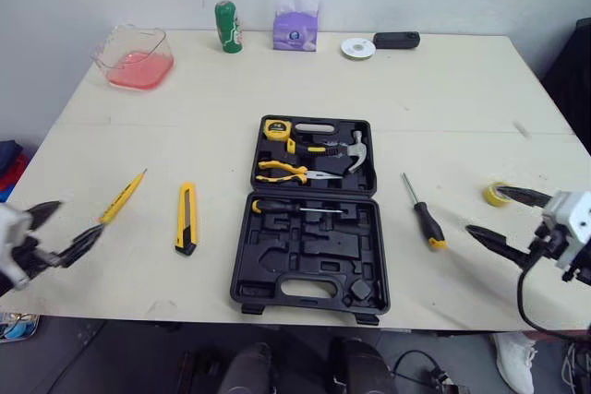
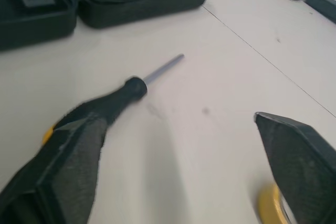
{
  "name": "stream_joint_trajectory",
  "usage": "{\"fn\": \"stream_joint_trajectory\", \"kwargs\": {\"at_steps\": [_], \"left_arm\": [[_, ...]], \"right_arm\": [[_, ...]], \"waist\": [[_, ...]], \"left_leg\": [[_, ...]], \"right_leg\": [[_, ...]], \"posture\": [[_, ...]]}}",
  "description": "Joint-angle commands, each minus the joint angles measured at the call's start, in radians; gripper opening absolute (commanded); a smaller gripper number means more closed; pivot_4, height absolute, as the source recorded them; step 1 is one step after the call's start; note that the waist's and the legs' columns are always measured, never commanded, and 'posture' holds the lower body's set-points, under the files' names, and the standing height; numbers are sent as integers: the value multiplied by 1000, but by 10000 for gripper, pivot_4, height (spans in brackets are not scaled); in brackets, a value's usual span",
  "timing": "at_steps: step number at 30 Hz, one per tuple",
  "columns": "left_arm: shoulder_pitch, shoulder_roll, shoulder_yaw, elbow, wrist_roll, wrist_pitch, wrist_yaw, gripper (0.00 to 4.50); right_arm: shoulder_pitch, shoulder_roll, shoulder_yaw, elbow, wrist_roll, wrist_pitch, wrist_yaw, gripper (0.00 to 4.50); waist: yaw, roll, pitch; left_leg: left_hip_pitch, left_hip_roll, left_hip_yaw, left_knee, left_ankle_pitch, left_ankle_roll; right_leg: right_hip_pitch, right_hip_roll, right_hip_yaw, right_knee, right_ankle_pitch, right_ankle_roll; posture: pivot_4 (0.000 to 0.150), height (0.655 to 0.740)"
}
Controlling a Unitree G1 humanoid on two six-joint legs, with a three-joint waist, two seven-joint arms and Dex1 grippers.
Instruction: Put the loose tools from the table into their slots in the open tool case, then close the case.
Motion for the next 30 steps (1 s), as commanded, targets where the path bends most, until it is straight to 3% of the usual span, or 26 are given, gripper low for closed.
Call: {"fn": "stream_joint_trajectory", "kwargs": {"at_steps": [1,8,16,21,25,30], "left_arm": [[61,18,132,102,8,-56,66,44690],[134,21,188,179,3,-51,126,44690],[133,23,182,114,-65,-3,127,44690],[127,25,148,51,-82,26,119,44690],[86,30,92,-42,-114,64,102,44690],[-17,36,-41,-199,-181,116,54,44690]], "right_arm": [[39,-2,-109,107,41,-129,31,45000],[112,-51,-203,340,19,-243,-9,45000],[148,-56,-196,395,30,-267,22,45000],[166,-20,-173,291,72,-205,36,45000],[198,13,-154,101,128,-78,23,45000],[295,41,-116,-296,262,204,-50,45000]], "waist": [[-2,0,0],[-3,0,0],[-17,1,0],[-25,1,0],[-23,2,0],[-14,2,0]], "left_leg": [[1,0,1,-2,0,0],[1,0,2,-4,-2,-2],[2,0,2,-6,-3,-4],[2,0,2,-6,-3,-4],[2,0,2,-6,-3,-4],[2,0,1,-6,-3,-4]], "right_leg": [[0,0,1,0,0,0],[-1,-3,1,-3,1,-1],[-1,-4,1,-3,1,-3],[-1,-4,1,-3,1,-3],[-1,-4,1,-2,1,-3],[-1,-4,1,-2,1,-3]], "posture": [[1500,7400],[1500,7400],[1500,7400],[1500,7400],[1500,7400],[1500,7400]]}}
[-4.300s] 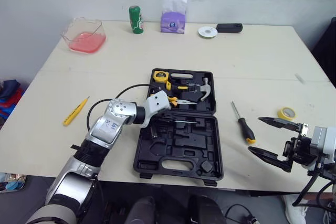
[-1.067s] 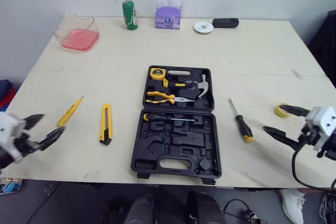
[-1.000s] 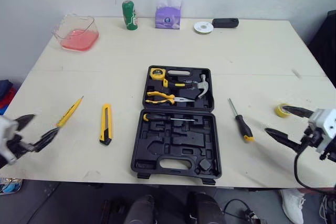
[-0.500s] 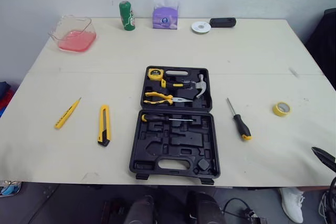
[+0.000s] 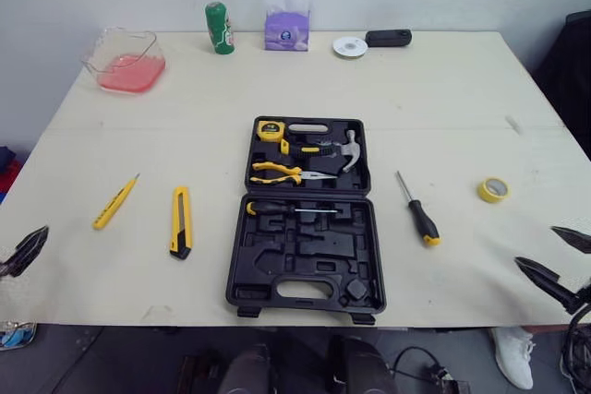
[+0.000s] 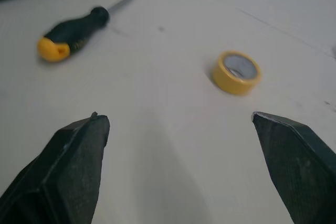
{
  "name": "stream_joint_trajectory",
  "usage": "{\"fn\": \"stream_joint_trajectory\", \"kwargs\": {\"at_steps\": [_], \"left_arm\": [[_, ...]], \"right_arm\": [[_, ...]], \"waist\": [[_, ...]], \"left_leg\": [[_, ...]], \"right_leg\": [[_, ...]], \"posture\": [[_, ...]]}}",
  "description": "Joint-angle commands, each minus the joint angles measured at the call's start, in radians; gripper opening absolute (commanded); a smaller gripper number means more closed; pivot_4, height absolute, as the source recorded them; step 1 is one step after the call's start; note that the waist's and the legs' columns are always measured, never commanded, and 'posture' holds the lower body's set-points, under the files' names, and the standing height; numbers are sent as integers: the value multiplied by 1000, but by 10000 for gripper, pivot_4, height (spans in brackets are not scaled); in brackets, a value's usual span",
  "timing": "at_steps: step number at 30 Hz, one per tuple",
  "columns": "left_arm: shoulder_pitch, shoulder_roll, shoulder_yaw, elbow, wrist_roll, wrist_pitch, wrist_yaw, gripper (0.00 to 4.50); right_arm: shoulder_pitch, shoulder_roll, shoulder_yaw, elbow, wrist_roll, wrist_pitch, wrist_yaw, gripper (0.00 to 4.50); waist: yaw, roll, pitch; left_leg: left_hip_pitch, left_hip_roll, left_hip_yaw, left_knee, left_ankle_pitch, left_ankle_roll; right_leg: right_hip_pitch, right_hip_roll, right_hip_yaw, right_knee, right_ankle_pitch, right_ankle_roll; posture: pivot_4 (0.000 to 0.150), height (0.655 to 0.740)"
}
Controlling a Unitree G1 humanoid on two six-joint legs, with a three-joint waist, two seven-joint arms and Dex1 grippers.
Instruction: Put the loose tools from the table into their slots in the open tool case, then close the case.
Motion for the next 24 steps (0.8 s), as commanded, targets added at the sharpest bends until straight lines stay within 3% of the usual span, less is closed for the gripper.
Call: {"fn": "stream_joint_trajectory", "kwargs": {"at_steps": [1,5,9,17,24], "left_arm": [[-47,32,-78,-137,-60,25,-46,44690],[-112,40,-187,-266,-144,130,-65,44690],[-162,75,-314,-406,-227,199,-138,44690],[-248,96,-478,-543,-302,211,-257,44690],[-330,51,-588,-584,-337,247,-218,44690]], "right_arm": [[54,1,6,-261,96,192,-79,45000],[72,-38,30,-485,114,465,-275,45000],[13,-123,31,-638,245,836,-478,45000],[-214,-219,75,-687,480,1319,-742,45000],[-436,-131,239,-692,474,1538,-959,45000]], "waist": [[4,0,0],[11,0,0],[10,0,0],[18,0,0],[19,0,0]], "left_leg": [[0,0,0,0,0,0],[0,0,0,0,1,2],[-1,0,0,1,2,3],[-2,0,0,2,4,4],[-3,0,0,2,6,3]], "right_leg": [[0,0,0,0,0,0],[0,0,0,2,0,0],[0,0,1,2,0,0],[0,4,1,2,0,0],[-1,8,1,3,0,0]], "posture": [[1500,7400],[1500,7400],[1500,7400],[1500,7400],[1500,7400]]}}
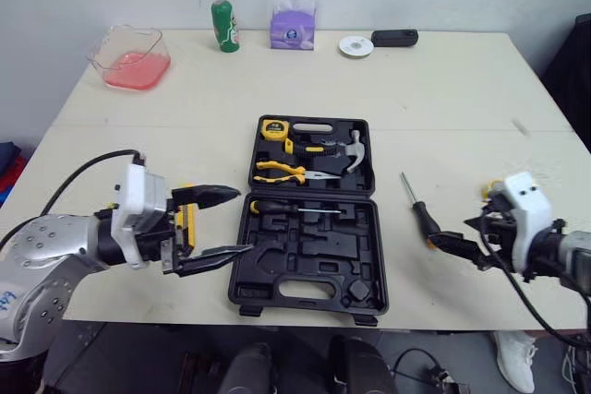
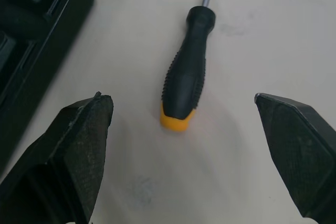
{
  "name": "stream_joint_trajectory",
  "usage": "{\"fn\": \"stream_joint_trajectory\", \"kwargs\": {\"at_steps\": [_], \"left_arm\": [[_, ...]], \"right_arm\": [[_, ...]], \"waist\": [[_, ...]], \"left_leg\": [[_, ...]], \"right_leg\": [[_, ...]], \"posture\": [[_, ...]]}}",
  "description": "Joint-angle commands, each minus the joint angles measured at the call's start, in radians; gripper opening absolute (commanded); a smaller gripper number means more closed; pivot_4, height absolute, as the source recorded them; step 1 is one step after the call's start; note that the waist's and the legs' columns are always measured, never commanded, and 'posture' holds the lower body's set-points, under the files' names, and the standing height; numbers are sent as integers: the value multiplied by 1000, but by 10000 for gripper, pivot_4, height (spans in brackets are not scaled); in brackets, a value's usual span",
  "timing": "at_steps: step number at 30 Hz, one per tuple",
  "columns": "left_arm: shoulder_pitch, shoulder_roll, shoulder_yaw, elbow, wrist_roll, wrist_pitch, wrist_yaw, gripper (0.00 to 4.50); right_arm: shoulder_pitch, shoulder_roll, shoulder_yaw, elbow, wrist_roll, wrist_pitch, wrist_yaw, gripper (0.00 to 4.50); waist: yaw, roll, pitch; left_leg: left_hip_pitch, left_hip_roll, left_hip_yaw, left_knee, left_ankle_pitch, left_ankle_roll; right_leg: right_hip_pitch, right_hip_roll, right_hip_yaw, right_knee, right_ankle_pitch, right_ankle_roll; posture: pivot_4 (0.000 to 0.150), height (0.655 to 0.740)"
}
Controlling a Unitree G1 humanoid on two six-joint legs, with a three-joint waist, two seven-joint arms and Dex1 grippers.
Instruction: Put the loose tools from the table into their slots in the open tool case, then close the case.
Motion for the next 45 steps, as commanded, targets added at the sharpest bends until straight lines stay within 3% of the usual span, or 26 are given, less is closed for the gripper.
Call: {"fn": "stream_joint_trajectory", "kwargs": {"at_steps": [1,15,18,22,23,24,29,34,40,45], "left_arm": [[-10,-8,-20,-32,-14,-2,7,44690],[8,-8,-45,-55,-16,-16,-9,44690],[4,-6,-49,-52,-15,-21,-20,45000],[6,0,-48,-48,-30,-14,-36,45000],[6,0,-44,-46,-40,-9,-41,45000],[6,2,-40,-44,-45,-7,-45,45000],[-15,-1,-45,-30,-53,-5,-42,45000],[-49,-18,-67,-12,-14,-47,-47,45000],[-49,-38,-75,49,109,-176,-68,45000],[-9,-49,-52,96,164,-262,-96,45000]], "right_arm": [[-57,42,43,-30,-9,87,-89,45000],[-13,202,127,-64,-236,-34,-153,45000],[-11,219,135,-66,-259,-35,-152,36012],[-3,242,129,-65,-277,-32,-144,15061],[1,247,124,-62,-285,-33,-144,10733],[4,254,117,-59,-292,-33,-147,9529],[16,263,111,-55,-336,-90,-129,9529],[33,199,105,-16,-393,-246,-1,9529],[-43,-11,181,116,-497,-564,370,9529],[-212,-87,299,175,-524,-701,615,9529]], "waist": [[0,0,0],[0,0,0],[0,0,0],[0,0,0],[0,-1,0],[0,0,0],[0,-1,0],[1,-1,0],[-3,0,0],[-13,0,0]], "left_leg": [[0,0,0,0,0,0],[0,-1,0,0,1,1],[0,-1,0,0,1,1],[0,-1,0,0,1,1],[0,-1,0,0,1,1],[0,-1,0,0,1,1],[0,-1,0,0,1,1],[0,-1,1,0,1,1],[0,-1,2,0,1,1],[0,1,2,0,1,1]], "right_leg": [[0,0,0,0,0,0],[0,5,0,0,1,1],[0,5,0,0,1,1],[0,5,0,0,1,1],[0,5,0,0,1,1],[0,5,0,0,1,1],[0,5,0,0,1,1],[0,5,0,0,1,1],[0,7,0,0,1,2],[-1,8,1,-1,1,1]], "posture": [[1500,7400],[1500,7400],[1500,7400],[1500,7400],[1500,7400],[1500,7400],[1500,7400],[1500,7400],[1500,7400],[1500,7400]]}}
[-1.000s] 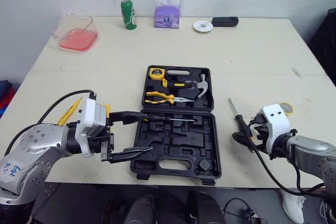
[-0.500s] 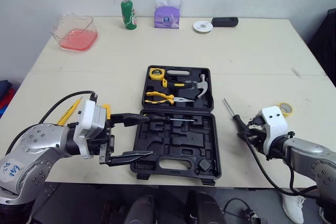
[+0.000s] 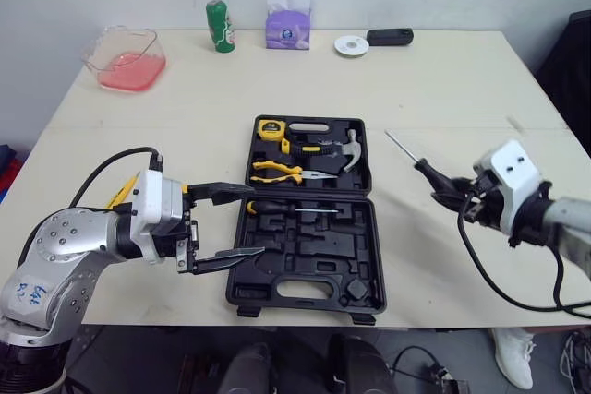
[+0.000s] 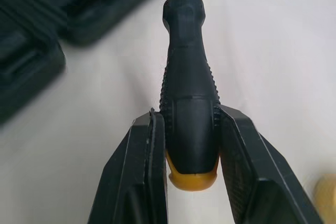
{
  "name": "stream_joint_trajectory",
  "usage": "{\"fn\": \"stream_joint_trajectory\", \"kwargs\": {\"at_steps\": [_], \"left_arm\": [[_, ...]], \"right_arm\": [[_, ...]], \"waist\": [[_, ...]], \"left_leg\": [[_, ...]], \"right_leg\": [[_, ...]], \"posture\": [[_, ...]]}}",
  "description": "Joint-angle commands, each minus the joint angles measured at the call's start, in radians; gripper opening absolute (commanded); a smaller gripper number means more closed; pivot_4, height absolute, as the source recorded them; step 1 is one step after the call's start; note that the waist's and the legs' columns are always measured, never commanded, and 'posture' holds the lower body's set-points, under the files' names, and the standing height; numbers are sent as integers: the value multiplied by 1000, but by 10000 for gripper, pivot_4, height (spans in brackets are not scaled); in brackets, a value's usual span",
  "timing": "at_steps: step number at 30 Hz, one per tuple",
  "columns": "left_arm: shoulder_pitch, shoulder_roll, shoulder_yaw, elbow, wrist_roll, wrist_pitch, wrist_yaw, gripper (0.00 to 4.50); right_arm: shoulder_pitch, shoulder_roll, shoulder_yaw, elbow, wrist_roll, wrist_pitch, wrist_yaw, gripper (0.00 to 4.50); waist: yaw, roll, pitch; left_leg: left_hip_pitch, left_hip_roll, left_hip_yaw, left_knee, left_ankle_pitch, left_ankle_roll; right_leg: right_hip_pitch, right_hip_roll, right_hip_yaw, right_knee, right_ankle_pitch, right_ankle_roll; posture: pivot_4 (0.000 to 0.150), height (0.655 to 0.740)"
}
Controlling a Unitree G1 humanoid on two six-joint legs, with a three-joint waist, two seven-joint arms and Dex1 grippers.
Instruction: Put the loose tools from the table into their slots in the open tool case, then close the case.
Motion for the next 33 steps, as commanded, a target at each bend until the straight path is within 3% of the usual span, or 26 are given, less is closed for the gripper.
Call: {"fn": "stream_joint_trajectory", "kwargs": {"at_steps": [1,6,13,33], "left_arm": [[39,3,37,29,28,-58,-22,45000],[117,13,98,52,47,-86,-17,45000],[240,9,213,85,38,-58,20,45000],[317,-3,224,8,34,-31,68,45000]], "right_arm": [[-104,-43,73,-16,-5,-75,173,9529],[-269,-89,236,-84,-19,-68,368,9529],[-423,-34,497,-156,-158,14,400,9529],[-520,100,644,-79,-390,85,375,9529]], "waist": [[-2,0,0],[-9,0,1],[-10,-1,1],[-15,-1,1]], "left_leg": [[0,0,0,0,0,0],[-1,0,-2,0,0,0],[-2,0,-4,1,0,-1],[-2,0,-4,1,-1,-1]], "right_leg": [[0,0,0,0,0,0],[0,-7,-1,-1,0,0],[0,-9,-3,-2,0,0],[0,-9,-4,-2,0,0]], "posture": [[1500,7400],[1500,7400],[1500,7400],[1500,7400]]}}
